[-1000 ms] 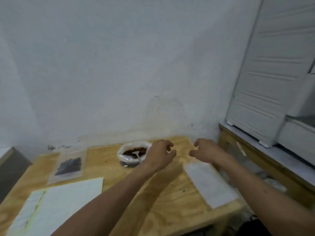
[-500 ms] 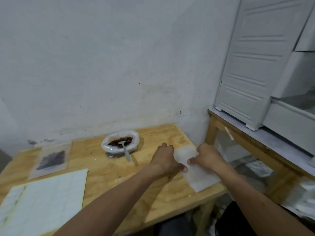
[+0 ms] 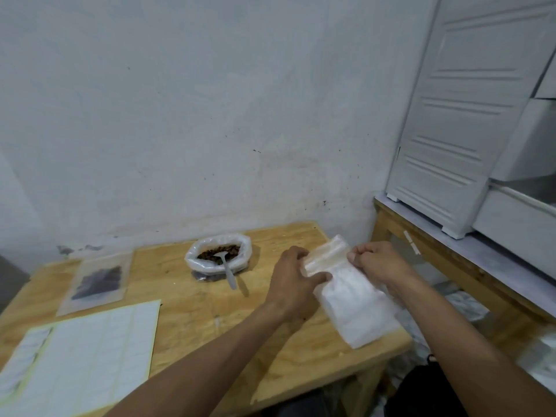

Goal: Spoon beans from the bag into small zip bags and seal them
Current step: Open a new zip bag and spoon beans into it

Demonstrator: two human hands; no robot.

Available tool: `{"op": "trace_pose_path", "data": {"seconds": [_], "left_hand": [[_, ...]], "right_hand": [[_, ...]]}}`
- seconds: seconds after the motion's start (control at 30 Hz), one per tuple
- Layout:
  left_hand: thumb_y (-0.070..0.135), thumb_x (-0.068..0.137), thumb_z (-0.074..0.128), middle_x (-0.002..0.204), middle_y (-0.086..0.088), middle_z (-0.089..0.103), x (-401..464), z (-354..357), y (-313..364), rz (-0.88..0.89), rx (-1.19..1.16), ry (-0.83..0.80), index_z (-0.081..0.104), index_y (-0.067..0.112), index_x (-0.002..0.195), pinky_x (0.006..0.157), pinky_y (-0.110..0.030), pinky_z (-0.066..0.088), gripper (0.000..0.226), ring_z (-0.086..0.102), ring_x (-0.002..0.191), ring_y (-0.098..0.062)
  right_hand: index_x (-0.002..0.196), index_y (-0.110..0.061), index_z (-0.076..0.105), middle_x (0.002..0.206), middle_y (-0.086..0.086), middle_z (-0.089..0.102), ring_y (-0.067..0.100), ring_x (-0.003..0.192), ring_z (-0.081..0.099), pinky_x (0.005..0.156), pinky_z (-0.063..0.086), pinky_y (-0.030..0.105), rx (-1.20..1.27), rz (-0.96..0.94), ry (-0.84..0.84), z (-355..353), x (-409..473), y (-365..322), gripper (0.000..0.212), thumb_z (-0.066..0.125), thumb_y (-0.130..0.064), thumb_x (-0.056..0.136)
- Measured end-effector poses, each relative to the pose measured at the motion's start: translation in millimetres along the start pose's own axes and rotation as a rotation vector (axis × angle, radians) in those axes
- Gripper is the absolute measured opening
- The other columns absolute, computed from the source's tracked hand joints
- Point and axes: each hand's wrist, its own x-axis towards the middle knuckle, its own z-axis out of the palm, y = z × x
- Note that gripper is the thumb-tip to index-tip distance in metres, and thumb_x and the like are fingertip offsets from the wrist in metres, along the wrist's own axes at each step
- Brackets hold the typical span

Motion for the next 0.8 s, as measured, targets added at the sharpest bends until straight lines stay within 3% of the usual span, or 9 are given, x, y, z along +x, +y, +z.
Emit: {"op": "trace_pose_path", "data": {"seconds": [0.07, 0.17, 0.23, 0.3, 0.37, 0.43, 0.5, 0.67, 0.8], "left_hand": [[0.029, 0.081, 0.085, 0.116, 0.002, 0.065, 4.0, -11.4, 5.3, -0.044, -0.269, 0.078, 0.058, 0.021, 0.12, 0.08, -0.02, 0.053, 0.048, 0.064, 0.1, -0.015], [0.011, 0.084, 0.082, 0.109, -0.008, 0.074, 16.4, -33.9, 16.9, -0.161, -0.63, 0.138, 0.06, 0.015, 0.12, 0.084, -0.037, 0.061, 0.042, 0.073, 0.095, -0.022], [0.001, 0.085, 0.078, 0.102, -0.014, 0.077, 22.9, -51.4, 22.8, -0.163, -0.753, 0.172, 0.062, 0.005, 0.118, 0.079, -0.038, 0.063, 0.037, 0.075, 0.09, -0.027], [0.002, 0.087, 0.076, 0.096, -0.017, 0.077, 26.8, -72.0, 23.9, -0.113, -0.727, 0.232, 0.065, 0.002, 0.102, 0.079, -0.037, 0.063, 0.019, 0.075, 0.089, -0.032], [0.004, 0.088, 0.077, 0.094, -0.02, 0.077, 28.0, -95.7, 23.8, -0.041, -0.684, 0.302, 0.068, 0.004, 0.09, 0.084, -0.042, 0.062, 0.009, 0.074, 0.093, -0.038], [0.003, 0.089, 0.075, 0.093, -0.018, 0.078, 28.0, -120.2, 26.4, 0.029, -0.652, 0.375, 0.073, 0.004, 0.092, 0.083, -0.039, 0.062, 0.004, 0.075, 0.091, -0.034], [0.005, 0.091, 0.074, 0.09, -0.012, 0.078, 27.7, -144.7, 28.5, 0.106, -0.589, 0.438, 0.075, 0.006, 0.093, 0.085, -0.036, 0.061, 0.002, 0.075, 0.09, -0.028], [0.009, 0.093, 0.073, 0.08, -0.005, 0.076, 29.2, -189.1, 13.6, 0.286, -0.25, 0.562, 0.079, 0.012, 0.094, 0.067, -0.031, 0.051, 0.007, 0.066, 0.07, -0.019], [0.001, 0.089, 0.073, 0.095, 0.007, 0.079, 26.4, -208.7, -6.4, 0.348, 0.008, 0.578, 0.08, 0.011, 0.102, 0.076, -0.019, 0.054, 0.018, 0.071, 0.084, -0.004]], "right_hand": [[0.082, -0.005, 0.075, 0.075, 0.008, 0.069, 0.021, 0.07, 0.062, 0.066, 0.053, 0.029, 0.12, 0.007, -0.017, 1.1, 1.6, -14.5, 0.015, 0.068, -0.014, 0.092], [0.09, -0.002, 0.076, 0.081, 0.014, 0.072, 0.025, 0.076, 0.064, 0.076, 0.055, 0.038, 0.294, -0.016, -0.043, 14.3, 10.7, -38.6, 0.014, 0.066, -0.011, 0.094], [0.091, -0.001, 0.075, 0.079, 0.011, 0.068, 0.023, 0.075, 0.059, 0.076, 0.051, 0.036, 0.377, -0.05, -0.068, 28.2, 17.0, -53.8, 0.015, 0.066, -0.011, 0.096], [0.086, -0.007, 0.075, 0.075, 0.006, 0.066, 0.02, 0.07, 0.057, 0.068, 0.048, 0.03, 0.413, -0.095, -0.085, 44.3, 20.5, -68.8, 0.015, 0.067, -0.015, 0.096], [0.093, -0.011, 0.073, 0.084, 0.002, 0.07, 0.017, 0.077, 0.062, 0.072, 0.049, 0.028, 0.388, -0.176, -0.029, 60.1, 18.1, -84.9, 0.013, 0.073, -0.024, 0.092], [0.1, -0.015, 0.07, 0.095, -0.003, 0.07, 0.013, 0.088, 0.065, 0.078, 0.049, 0.028, 0.348, -0.273, 0.12, 72.7, 12.3, -102.9, 0.025, 0.079, -0.033, 0.086], [0.094, -0.015, 0.07, 0.091, -0.002, 0.072, 0.013, 0.085, 0.067, 0.075, 0.051, 0.029, 0.365, -0.342, 0.163, 84.9, 4.3, -126.2, 0.028, 0.077, -0.041, 0.086], [0.083, -0.01, 0.077, 0.078, 0.002, 0.079, 0.016, 0.072, 0.073, 0.072, 0.057, 0.032, 0.404, -0.289, -0.112, 117.6, -9.8, -188.4, 0.044, 0.064, -0.051, 0.089], [0.081, -0.006, 0.074, 0.074, 0.006, 0.077, 0.016, 0.067, 0.072, 0.07, 0.056, 0.031, 0.464, -0.214, -0.229, 143.6, -3.9, -206.8, 0.02, 0.068, -0.023, 0.089]]}}
